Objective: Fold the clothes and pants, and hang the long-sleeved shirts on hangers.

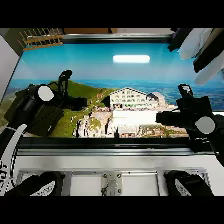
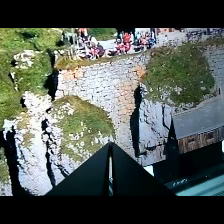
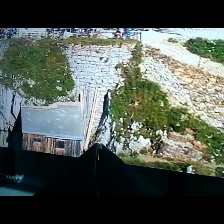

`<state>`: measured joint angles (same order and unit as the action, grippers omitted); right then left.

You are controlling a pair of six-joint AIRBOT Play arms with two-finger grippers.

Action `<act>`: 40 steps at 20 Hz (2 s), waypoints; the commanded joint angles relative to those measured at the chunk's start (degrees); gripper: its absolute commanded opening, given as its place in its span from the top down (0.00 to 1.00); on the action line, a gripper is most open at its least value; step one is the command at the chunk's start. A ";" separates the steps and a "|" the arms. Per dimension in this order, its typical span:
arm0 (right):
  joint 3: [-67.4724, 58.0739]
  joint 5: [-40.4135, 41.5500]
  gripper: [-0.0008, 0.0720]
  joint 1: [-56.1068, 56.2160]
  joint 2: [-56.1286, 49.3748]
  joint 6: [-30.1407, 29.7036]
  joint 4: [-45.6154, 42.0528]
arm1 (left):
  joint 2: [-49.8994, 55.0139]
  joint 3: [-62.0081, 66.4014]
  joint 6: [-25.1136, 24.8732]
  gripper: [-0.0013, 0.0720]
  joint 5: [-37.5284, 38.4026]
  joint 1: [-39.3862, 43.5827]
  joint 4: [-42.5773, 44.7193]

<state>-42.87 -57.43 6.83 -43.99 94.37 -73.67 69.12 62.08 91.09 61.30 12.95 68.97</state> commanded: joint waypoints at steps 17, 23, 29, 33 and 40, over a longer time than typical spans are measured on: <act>0.02 -0.02 0.91 0.04 -0.04 0.00 0.00 | 5.90 -20.46 4.72 0.27 -20.24 -20.37 31.41; 0.02 -0.02 0.91 0.04 -0.11 0.00 0.00 | -3.63 -5.90 4.74 0.95 -12.31 -7.37 19.15; 0.02 -0.02 0.91 0.04 -0.11 0.00 0.02 | 1.97 7.93 6.49 0.95 -14.38 19.85 16.83; 0.02 -0.04 0.91 0.04 -0.11 0.00 0.02 | 13.60 17.66 12.13 0.27 -13.70 26.27 16.81; 0.02 -0.09 0.91 0.04 -0.09 0.00 0.02 | 8.52 14.93 16.98 0.21 -1.29 11.69 16.76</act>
<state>-42.87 -57.45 6.83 -44.07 94.37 -73.67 80.64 80.68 106.65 55.48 30.17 85.86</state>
